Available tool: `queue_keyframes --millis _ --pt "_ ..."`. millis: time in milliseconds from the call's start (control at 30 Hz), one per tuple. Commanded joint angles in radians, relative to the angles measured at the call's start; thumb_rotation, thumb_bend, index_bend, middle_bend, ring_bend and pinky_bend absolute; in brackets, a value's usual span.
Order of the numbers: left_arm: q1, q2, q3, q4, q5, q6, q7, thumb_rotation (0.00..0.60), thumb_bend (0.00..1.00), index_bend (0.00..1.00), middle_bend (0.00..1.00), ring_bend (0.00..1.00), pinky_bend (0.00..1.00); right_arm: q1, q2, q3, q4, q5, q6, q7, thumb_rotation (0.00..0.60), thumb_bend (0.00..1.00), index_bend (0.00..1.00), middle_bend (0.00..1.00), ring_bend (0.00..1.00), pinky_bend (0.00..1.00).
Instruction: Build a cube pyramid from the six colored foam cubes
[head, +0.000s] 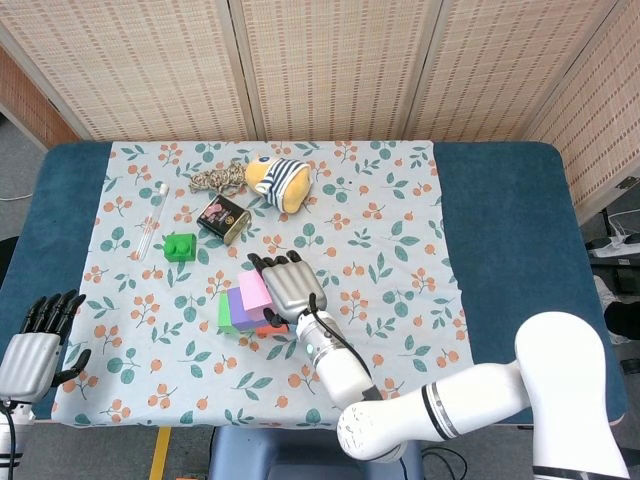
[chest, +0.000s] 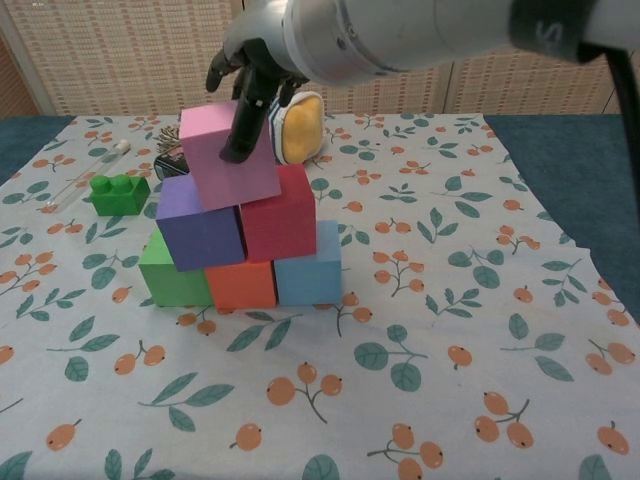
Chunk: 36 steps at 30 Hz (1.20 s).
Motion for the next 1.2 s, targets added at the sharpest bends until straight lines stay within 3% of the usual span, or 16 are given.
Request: queue_keyframes --millis 33,600,733,800,900,1000,1133,1200 --pt "0.001 0.000 0.000 0.000 0.000 0.001 -0.001 0.600 0.35 0.00 0.03 0.00 0.05 0.003 0.003 0.000 -0.001 0.006 -0.003 -0.004 0.600 0.31 0.01 0.14 0.13 0.10" --pt "0.003 0.003 0.000 -0.002 0.004 0.007 -0.006 0.600 0.35 0.00 0.03 0.00 0.05 -0.016 0.058 0.021 -0.058 -0.005 -0.027 0.026 0.600 0.19 0.00 0.02 0.03 0.10" --pt "0.008 0.003 -0.001 0.000 0.012 0.024 -0.012 0.600 0.35 0.00 0.01 0.00 0.05 -0.068 0.129 0.021 -0.133 -0.089 -0.026 0.071 0.600 0.18 0.00 0.00 0.00 0.10" --pt "0.012 0.002 -0.003 0.005 0.023 0.044 -0.016 0.600 0.35 0.00 0.00 0.00 0.05 -0.127 0.187 -0.014 -0.204 -0.193 -0.007 0.098 0.600 0.18 0.00 0.00 0.00 0.09" --pt "0.020 -0.003 -0.006 0.016 0.044 0.080 -0.027 0.600 0.35 0.00 0.00 0.00 0.05 -0.258 0.268 -0.144 -0.302 -0.452 0.053 0.140 0.600 0.18 0.00 0.00 0.00 0.05" --pt "0.028 -0.010 -0.008 0.024 0.064 0.115 -0.032 0.600 0.35 0.00 0.00 0.00 0.05 -0.428 0.333 -0.342 -0.334 -0.777 0.116 0.197 0.600 0.18 0.00 0.00 0.00 0.01" --pt "0.038 -0.027 -0.010 0.040 0.097 0.168 -0.029 0.600 0.35 0.00 0.00 0.00 0.05 -0.672 0.384 -0.624 -0.211 -1.190 0.202 0.325 0.600 0.18 0.00 0.00 0.00 0.00" --pt "0.040 -0.036 -0.010 0.046 0.107 0.182 -0.020 0.600 0.35 0.00 0.00 0.00 0.05 -0.769 0.374 -0.709 -0.110 -1.330 0.256 0.406 0.600 0.18 0.00 0.00 0.00 0.00"
